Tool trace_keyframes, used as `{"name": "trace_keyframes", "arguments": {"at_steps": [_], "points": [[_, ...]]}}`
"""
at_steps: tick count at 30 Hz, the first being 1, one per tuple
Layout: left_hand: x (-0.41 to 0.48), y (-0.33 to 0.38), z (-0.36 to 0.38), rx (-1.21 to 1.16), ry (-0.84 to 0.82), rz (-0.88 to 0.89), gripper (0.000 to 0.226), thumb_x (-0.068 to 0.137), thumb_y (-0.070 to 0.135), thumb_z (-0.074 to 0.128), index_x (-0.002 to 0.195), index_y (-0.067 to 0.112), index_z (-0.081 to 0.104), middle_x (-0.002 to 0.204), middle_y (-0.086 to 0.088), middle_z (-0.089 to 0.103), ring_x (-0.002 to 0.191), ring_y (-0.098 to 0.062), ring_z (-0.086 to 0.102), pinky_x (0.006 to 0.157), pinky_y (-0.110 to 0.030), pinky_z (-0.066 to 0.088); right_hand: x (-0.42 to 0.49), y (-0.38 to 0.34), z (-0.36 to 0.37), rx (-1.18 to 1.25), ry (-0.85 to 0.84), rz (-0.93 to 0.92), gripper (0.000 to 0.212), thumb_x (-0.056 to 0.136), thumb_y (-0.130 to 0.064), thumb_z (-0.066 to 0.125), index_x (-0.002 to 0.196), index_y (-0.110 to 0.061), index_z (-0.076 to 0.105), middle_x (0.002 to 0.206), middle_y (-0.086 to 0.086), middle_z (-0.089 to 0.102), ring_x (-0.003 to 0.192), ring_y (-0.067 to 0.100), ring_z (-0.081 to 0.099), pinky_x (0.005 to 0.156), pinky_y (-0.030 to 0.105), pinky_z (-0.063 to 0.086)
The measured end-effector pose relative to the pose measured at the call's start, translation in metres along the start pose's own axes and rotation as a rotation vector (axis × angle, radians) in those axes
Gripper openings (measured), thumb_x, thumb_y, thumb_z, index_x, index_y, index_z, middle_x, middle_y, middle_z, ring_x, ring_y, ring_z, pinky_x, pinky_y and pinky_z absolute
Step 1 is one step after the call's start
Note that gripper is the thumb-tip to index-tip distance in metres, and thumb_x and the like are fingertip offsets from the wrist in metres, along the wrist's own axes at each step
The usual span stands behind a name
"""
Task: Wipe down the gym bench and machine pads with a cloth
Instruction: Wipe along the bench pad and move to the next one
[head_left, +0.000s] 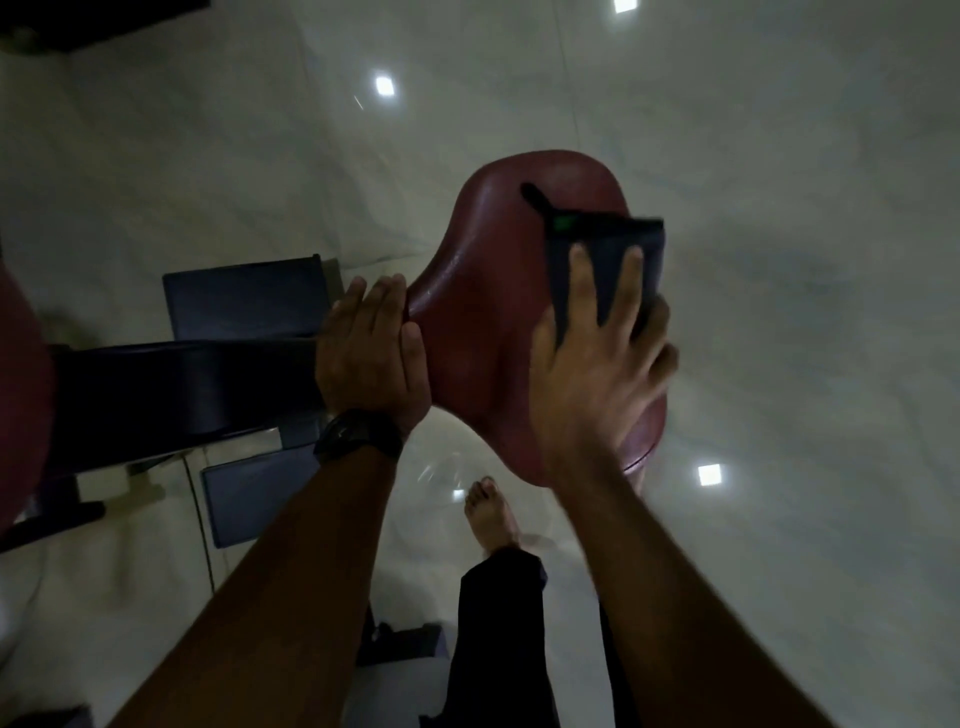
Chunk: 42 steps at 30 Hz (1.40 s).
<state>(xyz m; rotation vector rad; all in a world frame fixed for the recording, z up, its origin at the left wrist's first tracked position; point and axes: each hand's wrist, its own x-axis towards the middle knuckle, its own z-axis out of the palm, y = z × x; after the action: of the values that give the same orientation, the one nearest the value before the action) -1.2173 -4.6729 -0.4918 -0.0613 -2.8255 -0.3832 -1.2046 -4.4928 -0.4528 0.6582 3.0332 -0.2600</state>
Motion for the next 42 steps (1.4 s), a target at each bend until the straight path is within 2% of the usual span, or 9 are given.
{"name": "trace_keyframes", "arguments": {"at_steps": [3,10,16,20,25,30,33,40,42], "points": [[0.0,-0.002,0.001,0.008,-0.015,0.008,0.05,0.103,0.03,0.034,0.136,0.004,0.061,0.134,-0.015,0.065,0.132,-0.035,0.056,0.112,-0.049,0.041,-0.045,-0.017,0.004,0.063,-0.055,-0.075,0.063,0.094,-0.043,0.05,0.154,-0.039,0.031,0.164,0.006,0.03,0.137,0.047,0.04,0.099,0.065,0.041],[0.001,0.0,-0.001,-0.004,0.023,0.027,0.047,0.101,0.027,0.037,0.13,0.002,0.064,0.13,-0.017,0.067,0.129,-0.036,0.058,0.11,-0.048,0.043,0.04,-0.046,0.003,0.048,-0.184,-0.715,0.052,0.099,-0.054,0.041,0.15,-0.044,0.041,0.165,0.0,0.03,0.142,0.041,0.034,0.104,0.059,0.036],[0.0,0.001,-0.001,0.009,-0.005,0.008,0.05,0.103,0.03,0.034,0.133,0.002,0.063,0.131,-0.017,0.066,0.129,-0.037,0.058,0.111,-0.05,0.042,-0.007,-0.029,0.001,0.045,-0.058,-0.129,0.063,0.093,-0.047,0.053,0.153,-0.042,0.034,0.165,0.004,0.028,0.14,0.043,0.037,0.101,0.064,0.039],[0.003,-0.004,0.001,0.048,0.028,0.047,0.043,0.101,0.027,0.043,0.128,0.002,0.066,0.126,-0.016,0.07,0.125,-0.036,0.062,0.107,-0.049,0.046,-0.057,-0.038,0.008,0.115,-0.132,-0.348,0.069,0.087,-0.048,0.06,0.151,-0.046,0.035,0.163,0.003,0.03,0.138,0.042,0.034,0.1,0.065,0.039],[0.001,0.0,-0.001,-0.003,0.003,0.015,0.046,0.101,0.027,0.039,0.133,0.002,0.061,0.13,-0.017,0.067,0.129,-0.037,0.058,0.112,-0.049,0.04,0.027,-0.03,0.0,0.035,-0.153,-0.684,0.054,0.099,-0.054,0.039,0.152,-0.046,0.034,0.166,0.003,0.026,0.142,0.042,0.034,0.103,0.061,0.035],[0.001,0.002,-0.002,0.006,-0.012,-0.008,0.049,0.102,0.029,0.034,0.134,0.004,0.061,0.133,-0.015,0.066,0.132,-0.035,0.056,0.114,-0.046,0.036,0.039,0.011,0.0,0.005,0.001,-0.057,0.057,0.098,-0.049,0.035,0.154,-0.039,0.034,0.163,0.007,0.031,0.138,0.038,0.043,0.096,0.056,0.044],[0.0,0.002,-0.001,0.0,0.005,0.0,0.049,0.102,0.029,0.035,0.134,0.003,0.062,0.132,-0.015,0.067,0.131,-0.035,0.057,0.113,-0.047,0.038,-0.004,0.007,0.002,0.009,0.033,0.1,0.054,0.099,-0.044,0.044,0.152,-0.036,0.04,0.16,0.011,0.037,0.132,0.042,0.048,0.092,0.058,0.045],[0.001,-0.001,0.001,-0.001,0.002,0.014,0.052,0.104,0.032,0.032,0.134,0.003,0.062,0.132,-0.016,0.066,0.131,-0.036,0.056,0.111,-0.049,0.042,0.036,-0.013,-0.003,-0.019,-0.111,-0.534,0.058,0.099,-0.051,0.041,0.155,-0.044,0.029,0.167,0.005,0.024,0.14,0.043,0.037,0.102,0.061,0.037],[0.0,0.0,0.0,-0.004,0.019,0.027,0.05,0.103,0.03,0.035,0.135,0.003,0.062,0.132,-0.015,0.067,0.131,-0.036,0.057,0.109,-0.049,0.043,0.065,-0.001,-0.003,-0.057,-0.09,-0.529,0.059,0.098,-0.053,0.036,0.156,-0.042,0.026,0.167,0.005,0.024,0.14,0.041,0.04,0.099,0.058,0.041]]}}
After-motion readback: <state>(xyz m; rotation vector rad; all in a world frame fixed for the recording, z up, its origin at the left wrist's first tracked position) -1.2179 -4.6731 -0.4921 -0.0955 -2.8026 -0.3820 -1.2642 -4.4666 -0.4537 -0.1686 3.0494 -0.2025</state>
